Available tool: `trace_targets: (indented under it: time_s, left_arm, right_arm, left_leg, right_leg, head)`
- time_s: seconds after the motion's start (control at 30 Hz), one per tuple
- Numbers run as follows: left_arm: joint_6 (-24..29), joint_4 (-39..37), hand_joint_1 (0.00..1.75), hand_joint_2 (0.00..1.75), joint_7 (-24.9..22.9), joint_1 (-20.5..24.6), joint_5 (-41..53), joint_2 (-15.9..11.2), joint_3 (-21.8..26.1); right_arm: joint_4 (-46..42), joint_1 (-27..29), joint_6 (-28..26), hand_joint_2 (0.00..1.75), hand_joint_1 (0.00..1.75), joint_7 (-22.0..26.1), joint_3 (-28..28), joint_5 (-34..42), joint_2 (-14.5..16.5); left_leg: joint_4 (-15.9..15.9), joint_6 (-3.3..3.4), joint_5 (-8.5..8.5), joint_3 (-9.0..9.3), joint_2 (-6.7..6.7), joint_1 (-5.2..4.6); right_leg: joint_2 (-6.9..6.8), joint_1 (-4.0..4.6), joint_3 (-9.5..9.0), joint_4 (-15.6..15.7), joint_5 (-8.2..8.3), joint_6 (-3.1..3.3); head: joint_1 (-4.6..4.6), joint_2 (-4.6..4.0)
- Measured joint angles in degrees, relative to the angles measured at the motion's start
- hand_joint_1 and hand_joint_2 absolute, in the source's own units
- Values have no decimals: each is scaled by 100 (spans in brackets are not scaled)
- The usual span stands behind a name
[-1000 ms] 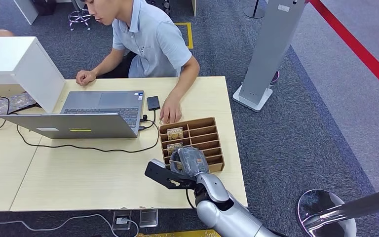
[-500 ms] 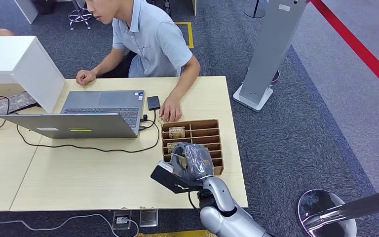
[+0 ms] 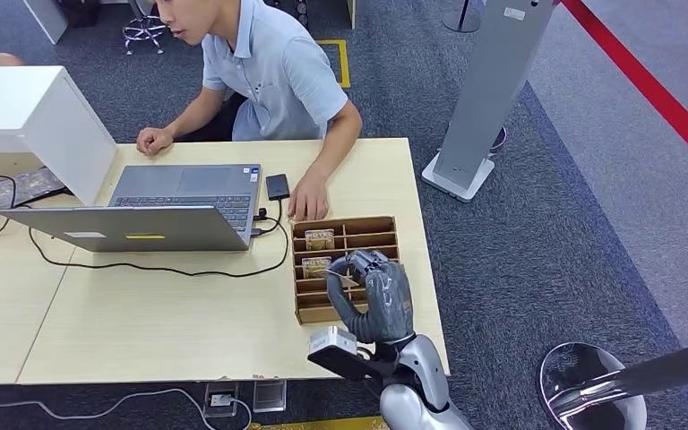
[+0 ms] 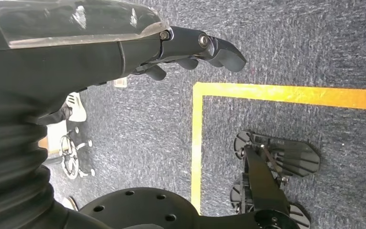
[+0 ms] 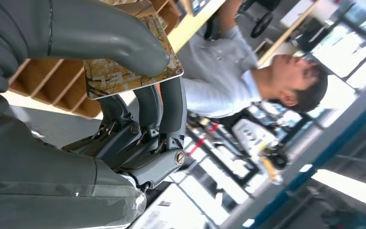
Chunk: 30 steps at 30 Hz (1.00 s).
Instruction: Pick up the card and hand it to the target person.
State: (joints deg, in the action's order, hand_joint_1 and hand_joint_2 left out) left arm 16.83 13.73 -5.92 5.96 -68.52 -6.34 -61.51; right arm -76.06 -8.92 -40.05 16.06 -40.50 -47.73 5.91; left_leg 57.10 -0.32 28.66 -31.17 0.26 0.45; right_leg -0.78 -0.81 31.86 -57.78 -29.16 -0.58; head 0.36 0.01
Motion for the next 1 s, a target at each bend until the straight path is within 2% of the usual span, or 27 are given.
trace_targets:
  time_s: [0.1,0.23,0.37,0.5,0.63,0.8,1.0]
  left_arm:
    - [10,0,0,175,-45,0,2,0,0]
    - [-21,0,0,175,-117,27,70,0,0]
    - [-51,0,0,175,-163,55,123,0,-1]
    - [-104,0,0,175,-310,183,242,1,-7]
    - [-86,0,0,175,-317,235,245,2,-16]
    - [-81,0,0,175,-328,284,262,2,-34]
    - [-84,0,0,175,-363,384,288,1,-46]
  right_arm:
    - [44,-121,9,175,173,-575,22,222,11]
    - [356,-718,151,175,173,-1566,-195,848,16]
    - [597,-1037,301,175,173,-1698,-302,1163,57]
    - [1817,-2352,550,175,173,-1859,-643,1746,345]
    - [2622,-3017,652,175,173,-1906,-792,1826,598]
    - [3359,-3503,646,175,173,-2032,-923,1758,827]
    - [3894,-3792,640,175,173,-2298,-1084,1536,980]
  left_leg:
    - [0,0,0,-1,0,0]
    - [0,0,-2,-3,0,0]
    - [0,1,-3,-3,-1,0]
    - [0,1,-5,-5,-4,1]
    - [1,2,-5,-5,-4,1]
    - [1,2,-5,-6,-4,0]
    - [1,2,-5,-5,-5,0]
  right_leg:
    - [0,0,-1,0,0,0]
    - [0,0,-1,-1,1,0]
    - [-1,0,0,-2,2,0]
    - [-3,1,1,-7,2,0]
    - [-5,1,2,-7,2,0]
    - [-6,0,4,-7,2,0]
    - [-5,0,3,-7,2,0]
  head:
    - [4,0]
    - [3,-1]
    - [1,-1]
    - [-4,0]
    - [-1,-1]
    - [3,0]
    - [0,-1]
